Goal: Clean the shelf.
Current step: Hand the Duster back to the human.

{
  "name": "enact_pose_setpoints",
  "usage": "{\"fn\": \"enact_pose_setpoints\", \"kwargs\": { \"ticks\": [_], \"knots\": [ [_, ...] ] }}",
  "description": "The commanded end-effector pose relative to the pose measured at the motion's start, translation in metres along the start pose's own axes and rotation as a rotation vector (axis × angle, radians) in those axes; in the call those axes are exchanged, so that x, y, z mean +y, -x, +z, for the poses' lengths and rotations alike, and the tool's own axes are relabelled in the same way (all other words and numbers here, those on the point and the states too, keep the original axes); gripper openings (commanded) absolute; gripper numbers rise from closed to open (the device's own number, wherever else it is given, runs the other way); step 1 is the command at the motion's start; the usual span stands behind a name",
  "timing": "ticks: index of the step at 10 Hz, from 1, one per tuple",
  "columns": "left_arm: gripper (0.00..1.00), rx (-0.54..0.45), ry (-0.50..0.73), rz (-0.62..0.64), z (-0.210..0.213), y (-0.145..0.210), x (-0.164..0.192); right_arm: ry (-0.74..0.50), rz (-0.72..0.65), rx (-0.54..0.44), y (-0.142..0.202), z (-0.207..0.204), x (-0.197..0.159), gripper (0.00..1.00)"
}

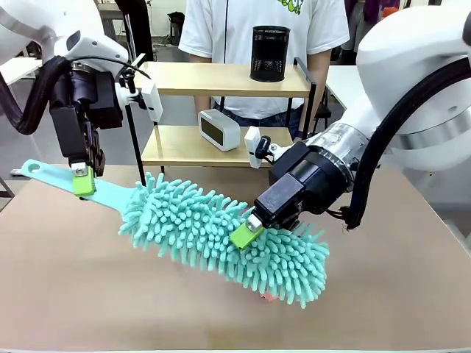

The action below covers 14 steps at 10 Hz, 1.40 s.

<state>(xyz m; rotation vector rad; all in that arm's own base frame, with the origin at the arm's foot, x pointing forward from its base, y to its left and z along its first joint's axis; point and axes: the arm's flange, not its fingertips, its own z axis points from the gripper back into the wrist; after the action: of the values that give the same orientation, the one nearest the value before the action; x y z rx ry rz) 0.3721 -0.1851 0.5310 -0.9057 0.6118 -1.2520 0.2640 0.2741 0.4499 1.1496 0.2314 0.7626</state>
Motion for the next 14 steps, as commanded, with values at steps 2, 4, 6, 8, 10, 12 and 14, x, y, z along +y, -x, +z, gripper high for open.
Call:
{"fn": "enact_pose_setpoints", "kwargs": {
  "ticks": [2, 4, 6, 8, 10, 12, 14],
  "knots": [
    [0.12, 0.015, 0.024, -0.051, 0.0016, 0.001, 0.0005, -0.033, 0.056, -0.025, 0.0024, -0.0022, -0.0048, 0.85],
    [0.12, 0.012, 0.026, -0.039, 0.0019, 0.0008, 0.0011, -0.038, 0.051, -0.014, 0.0015, -0.0022, -0.0048, 0.25],
    [0.12, 0.028, 0.028, -0.034, 0.0013, 0.0013, 0.0012, -0.049, 0.059, -0.015, 0.0028, -0.0015, -0.0048, 0.0],
    [0.12, 0.035, 0.034, -0.032, 0.0006, 0.001, 0.0018, -0.048, 0.057, -0.015, 0.0038, -0.0012, -0.0049, 0.04],
    [0.12, 0.044, 0.051, -0.031, 0.0004, 0.0005, 0.0035, -0.054, 0.057, -0.012, 0.0038, -0.0011, -0.0055, 0.0],
    [0.12, 0.049, 0.055, -0.029, 0.0003, -0.0006, 0.0042, -0.063, 0.053, -0.002, 0.0036, -0.001, -0.0062, 0.0],
    [0.12, 0.053, 0.063, -0.035, 0.001, -0.0016, 0.0052, -0.075, 0.057, 0.017, 0.0034, -0.0015, -0.0061, 0.0]
  ]
}}
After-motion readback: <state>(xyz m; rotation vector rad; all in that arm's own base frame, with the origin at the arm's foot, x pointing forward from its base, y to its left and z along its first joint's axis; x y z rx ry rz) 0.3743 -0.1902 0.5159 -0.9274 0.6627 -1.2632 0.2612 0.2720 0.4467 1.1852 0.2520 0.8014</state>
